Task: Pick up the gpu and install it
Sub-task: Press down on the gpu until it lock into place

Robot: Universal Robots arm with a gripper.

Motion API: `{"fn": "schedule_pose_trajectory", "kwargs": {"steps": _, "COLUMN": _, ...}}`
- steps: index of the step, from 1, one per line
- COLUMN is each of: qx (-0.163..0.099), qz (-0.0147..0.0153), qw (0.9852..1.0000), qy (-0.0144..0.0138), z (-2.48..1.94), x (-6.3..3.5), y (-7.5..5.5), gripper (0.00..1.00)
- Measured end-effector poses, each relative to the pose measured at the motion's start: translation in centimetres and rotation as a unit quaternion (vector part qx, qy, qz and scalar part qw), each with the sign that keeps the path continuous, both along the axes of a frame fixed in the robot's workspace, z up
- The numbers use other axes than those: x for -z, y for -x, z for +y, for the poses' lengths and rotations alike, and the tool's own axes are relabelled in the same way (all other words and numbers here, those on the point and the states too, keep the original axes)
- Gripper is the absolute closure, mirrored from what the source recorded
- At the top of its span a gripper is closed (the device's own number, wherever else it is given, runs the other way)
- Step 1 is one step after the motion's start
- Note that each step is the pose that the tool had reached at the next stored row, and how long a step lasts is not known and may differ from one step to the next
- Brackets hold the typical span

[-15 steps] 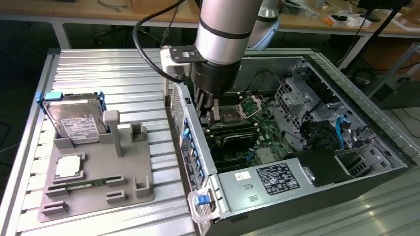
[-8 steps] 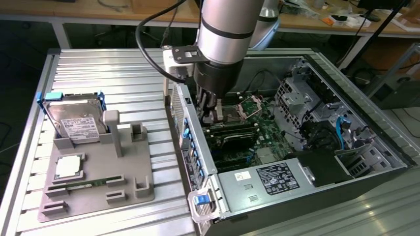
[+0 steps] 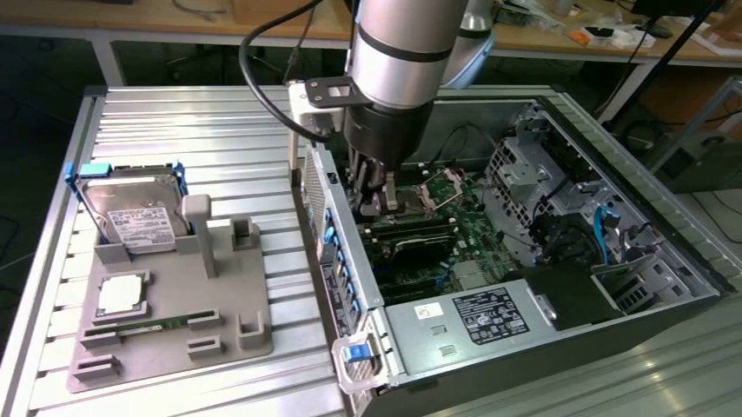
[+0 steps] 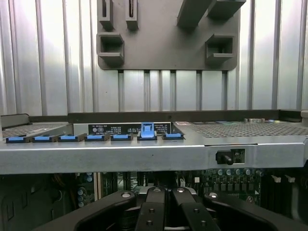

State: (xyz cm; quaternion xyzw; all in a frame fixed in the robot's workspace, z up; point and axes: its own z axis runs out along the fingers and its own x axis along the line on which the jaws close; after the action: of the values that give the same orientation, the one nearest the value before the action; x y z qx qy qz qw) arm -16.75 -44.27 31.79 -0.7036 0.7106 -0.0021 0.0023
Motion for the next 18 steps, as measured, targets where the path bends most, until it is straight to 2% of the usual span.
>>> {"fn": "schedule_pose_trajectory", "kwargs": {"steps": 4, "qx": 0.000, "qz": 0.0000, "qw": 1.0000, "qy": 0.0000, "z": -0.20, "x": 0.00, "y": 0.01, "gripper": 0.89}}
{"fn": "schedule_pose_trajectory", "kwargs": {"steps": 18, "qx": 0.000, "qz": 0.0000, "qw": 1.0000, "qy": 0.0001, "z": -0.23, "x": 0.16, "y": 0.51, "gripper": 0.89}}
